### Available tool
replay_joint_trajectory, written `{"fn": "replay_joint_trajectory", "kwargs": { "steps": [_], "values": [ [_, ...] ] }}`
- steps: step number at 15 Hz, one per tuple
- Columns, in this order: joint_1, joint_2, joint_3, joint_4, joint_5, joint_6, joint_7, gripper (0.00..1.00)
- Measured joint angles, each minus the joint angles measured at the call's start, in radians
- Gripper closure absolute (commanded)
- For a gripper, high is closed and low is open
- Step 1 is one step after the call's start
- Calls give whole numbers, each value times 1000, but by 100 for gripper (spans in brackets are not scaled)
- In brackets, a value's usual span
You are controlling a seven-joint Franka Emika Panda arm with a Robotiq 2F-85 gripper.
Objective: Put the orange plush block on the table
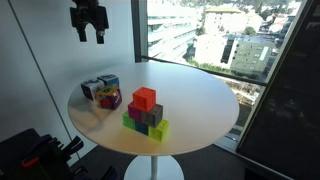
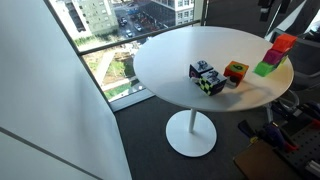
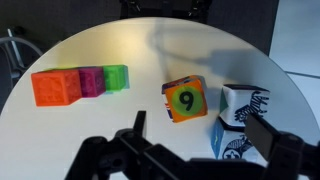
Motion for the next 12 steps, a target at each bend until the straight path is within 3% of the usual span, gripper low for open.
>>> {"fn": "replay_joint_trajectory", "kwargs": {
  "steps": [12],
  "values": [
    [-15, -24, 0, -13, 0, 48, 38, 0]
  ]
}}
